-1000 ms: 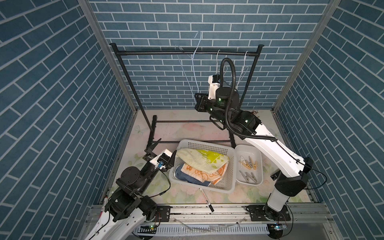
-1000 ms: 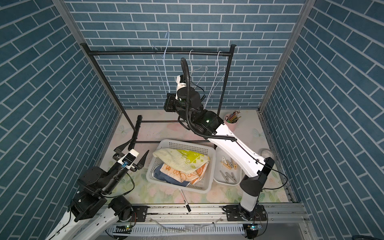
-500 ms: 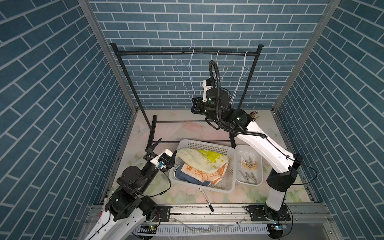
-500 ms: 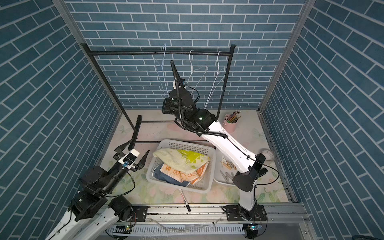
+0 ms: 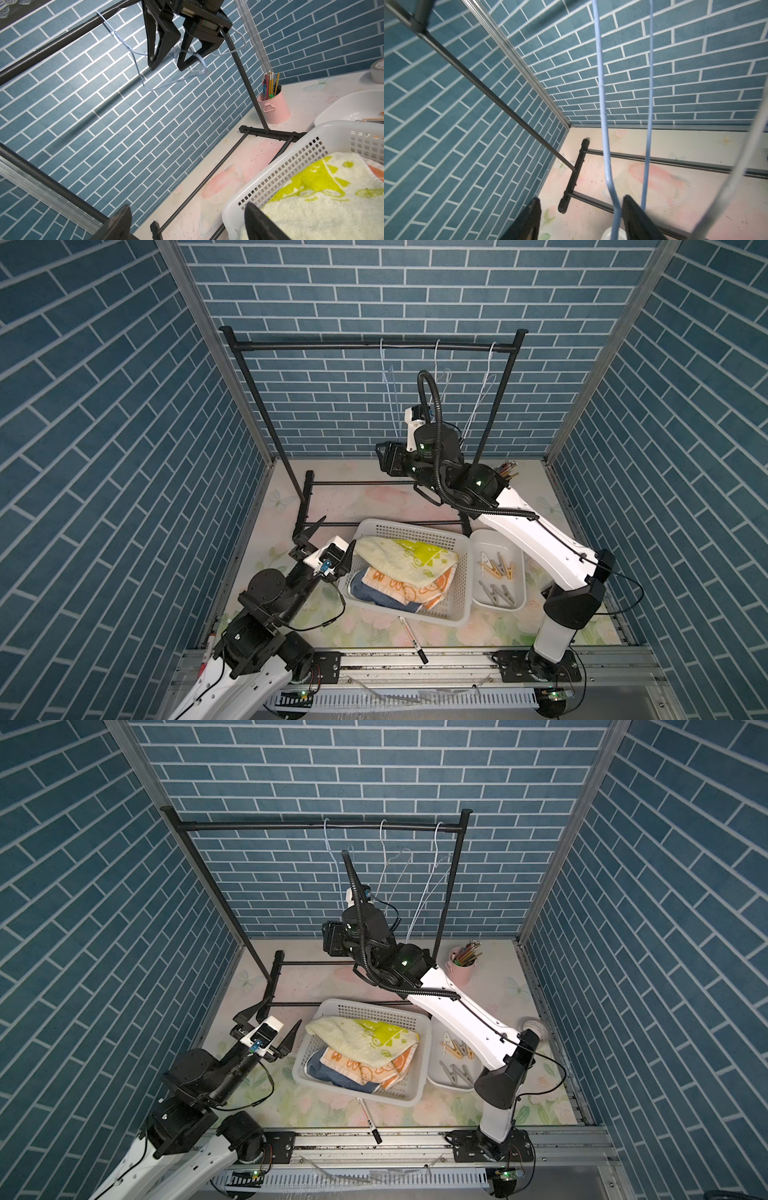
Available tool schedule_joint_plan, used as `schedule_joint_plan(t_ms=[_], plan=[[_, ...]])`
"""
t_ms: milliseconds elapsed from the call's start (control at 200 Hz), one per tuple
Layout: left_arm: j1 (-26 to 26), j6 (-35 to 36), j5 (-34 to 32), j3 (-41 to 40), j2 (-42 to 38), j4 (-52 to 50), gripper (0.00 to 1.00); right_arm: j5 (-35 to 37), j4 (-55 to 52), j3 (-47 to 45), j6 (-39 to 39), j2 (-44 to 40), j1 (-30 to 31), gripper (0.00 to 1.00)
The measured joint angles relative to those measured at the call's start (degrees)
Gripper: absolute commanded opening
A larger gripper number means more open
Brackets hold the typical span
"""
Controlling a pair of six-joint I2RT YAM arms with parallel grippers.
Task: Remove the clothespins securing towels to the hanger
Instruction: Place the hanger on the clothesline, then reset both arms
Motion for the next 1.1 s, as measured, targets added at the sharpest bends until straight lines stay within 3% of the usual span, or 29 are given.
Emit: schedule_joint_plan(t_ms=[270, 705, 910, 1100], plan=[[0.0, -3.17, -4.04, 0.07, 1.88, 1.14, 0.86, -1.79, 3.74, -4.55, -3.08, -8.33, 0.0, 0.74], [0.22, -12.35, -24.72, 0.94, 8.28, 1.25, 0.9, 4.07, 0.72, -19.34, -21.62, -27.19, -1.14, 0.76], [3.06, -15.76, -29.31, 0.76, 12.0, 1.55, 0.91, 9.62, -2.32, -32.41, -26.36, -37.66, -9.01, 0.81], [10.47, -20.15, -29.59, -1.29, 13.51, 3.04, 0.95, 15.87, 0.96, -49.7, -28.15, -49.07, -18.45, 0.91]])
